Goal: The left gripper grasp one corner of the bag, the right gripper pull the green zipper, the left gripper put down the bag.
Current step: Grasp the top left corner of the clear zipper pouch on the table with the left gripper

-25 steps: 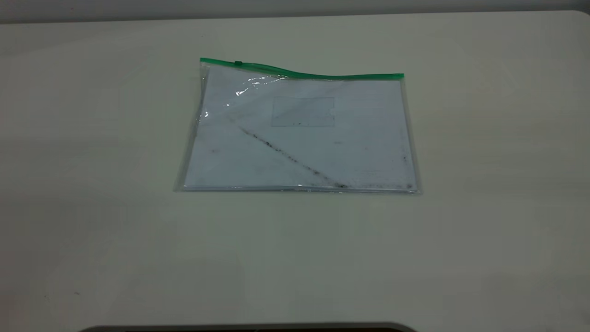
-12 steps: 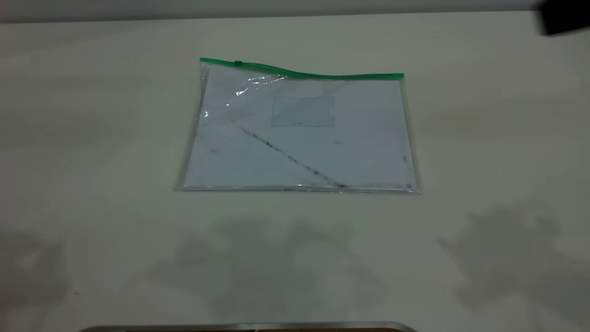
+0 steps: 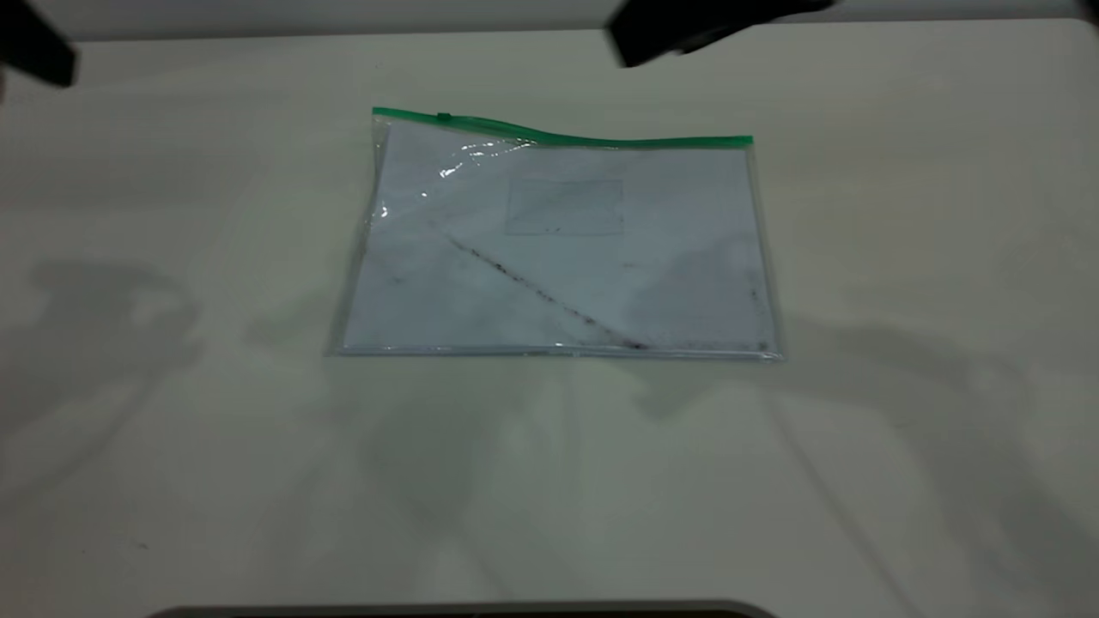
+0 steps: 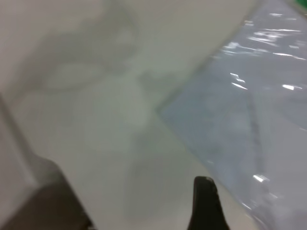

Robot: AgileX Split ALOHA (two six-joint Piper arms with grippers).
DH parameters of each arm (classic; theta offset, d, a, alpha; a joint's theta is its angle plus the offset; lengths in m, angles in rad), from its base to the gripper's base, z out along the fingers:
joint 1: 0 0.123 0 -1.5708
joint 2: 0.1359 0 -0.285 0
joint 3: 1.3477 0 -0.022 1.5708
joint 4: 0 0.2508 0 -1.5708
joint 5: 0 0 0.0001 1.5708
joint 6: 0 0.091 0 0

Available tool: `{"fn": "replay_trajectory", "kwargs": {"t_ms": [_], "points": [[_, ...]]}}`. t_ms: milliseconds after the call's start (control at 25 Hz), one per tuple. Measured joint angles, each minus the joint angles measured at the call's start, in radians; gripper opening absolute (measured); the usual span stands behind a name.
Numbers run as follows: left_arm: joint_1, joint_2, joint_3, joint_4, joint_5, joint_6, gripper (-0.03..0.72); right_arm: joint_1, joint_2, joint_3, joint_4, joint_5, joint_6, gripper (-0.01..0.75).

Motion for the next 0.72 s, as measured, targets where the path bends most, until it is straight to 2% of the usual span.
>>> {"fn": "replay_trajectory", "kwargs": {"t_ms": [200, 360, 720], "points": [[0.000, 0.246, -0.234, -0.105, 0.049, 0.105, 0.590, 0.010, 0.161, -0.192, 0.018, 0.107, 0.056, 0.559], [0.000, 0.464, -0.430, -0.171, 0.122, 0.157, 0.590, 0.011, 0.236, -0.305, 0.018, 0.122, 0.076, 0.557], [-0.019, 0.840, -0.822, -0.281, 0.352, 0.243, 0.590, 0.013, 0.283, -0.354, 0.019, 0.143, 0.098, 0.551]]}}
